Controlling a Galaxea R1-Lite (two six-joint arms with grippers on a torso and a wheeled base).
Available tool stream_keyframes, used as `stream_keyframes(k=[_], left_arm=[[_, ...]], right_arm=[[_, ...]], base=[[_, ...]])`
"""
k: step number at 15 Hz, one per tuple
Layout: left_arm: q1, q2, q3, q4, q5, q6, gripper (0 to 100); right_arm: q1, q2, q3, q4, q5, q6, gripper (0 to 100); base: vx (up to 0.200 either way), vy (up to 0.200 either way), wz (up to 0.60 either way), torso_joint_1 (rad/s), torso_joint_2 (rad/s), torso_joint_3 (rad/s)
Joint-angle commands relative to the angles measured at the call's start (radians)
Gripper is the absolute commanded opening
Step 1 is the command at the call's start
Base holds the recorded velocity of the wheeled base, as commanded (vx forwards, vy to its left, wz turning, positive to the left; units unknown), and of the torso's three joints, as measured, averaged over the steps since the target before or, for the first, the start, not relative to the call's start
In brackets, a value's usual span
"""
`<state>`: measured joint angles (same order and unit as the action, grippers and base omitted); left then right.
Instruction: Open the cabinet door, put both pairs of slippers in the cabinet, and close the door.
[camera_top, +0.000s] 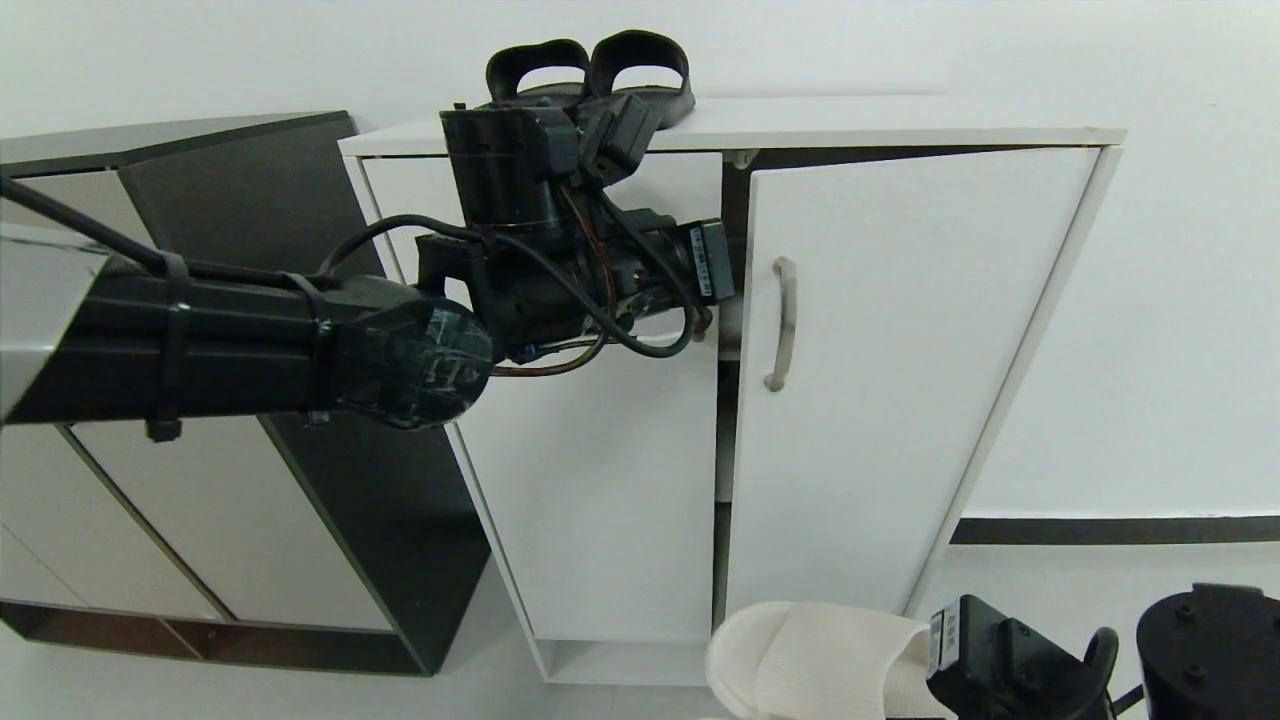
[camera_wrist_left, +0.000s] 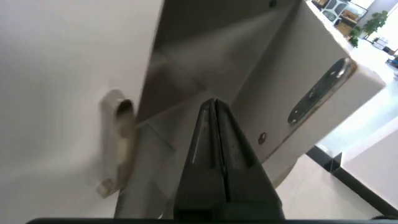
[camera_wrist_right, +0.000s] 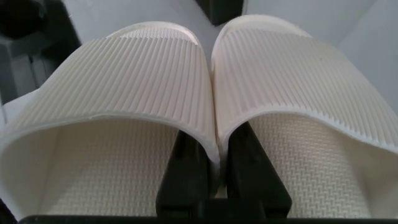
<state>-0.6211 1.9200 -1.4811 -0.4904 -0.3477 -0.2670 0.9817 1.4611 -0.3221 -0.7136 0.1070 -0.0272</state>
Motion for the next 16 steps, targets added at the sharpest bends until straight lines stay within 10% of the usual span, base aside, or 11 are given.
stream_keyframes(k=[1, 7, 9, 13, 16], left_arm=[[-0.028, 0.01, 0.019, -0.007, 0.01, 0.002, 0], [-0.286, -0.079, 0.157, -0.073, 0.026, 0.019, 0], [-0.29, -0.073, 0.157, -0.076, 0.026, 0.034, 0], [-0.091, -0.2, 0.269, -0.103, 0.045, 0.037, 0], [0.069, -0.447, 0.502, -0.1, 0.225, 0.06, 0]], right_arm=[[0.038, 0.007, 0.017, 0.0, -0.001, 0.0, 0], [0.086, 0.01, 0.029, -0.003, -0.004, 0.003, 0], [0.08, 0.012, 0.025, -0.004, -0.004, 0.01, 0], [0.014, 0.116, -0.095, -0.006, -0.227, 0.128, 0], [-0.044, 0.262, -0.27, -0.004, -0.521, 0.231, 0]], base=[[-0.2, 0.0, 0.0, 0.007, 0.0, -0.002], [-0.2, 0.0, 0.0, -0.002, 0.0, 0.002], [-0.2, 0.0, 0.0, 0.0, 0.0, 0.005], [0.0, 0.0, 0.0, 0.0, 0.0, 0.0], [0.0, 0.0, 0.0, 0.0, 0.0, 0.0]])
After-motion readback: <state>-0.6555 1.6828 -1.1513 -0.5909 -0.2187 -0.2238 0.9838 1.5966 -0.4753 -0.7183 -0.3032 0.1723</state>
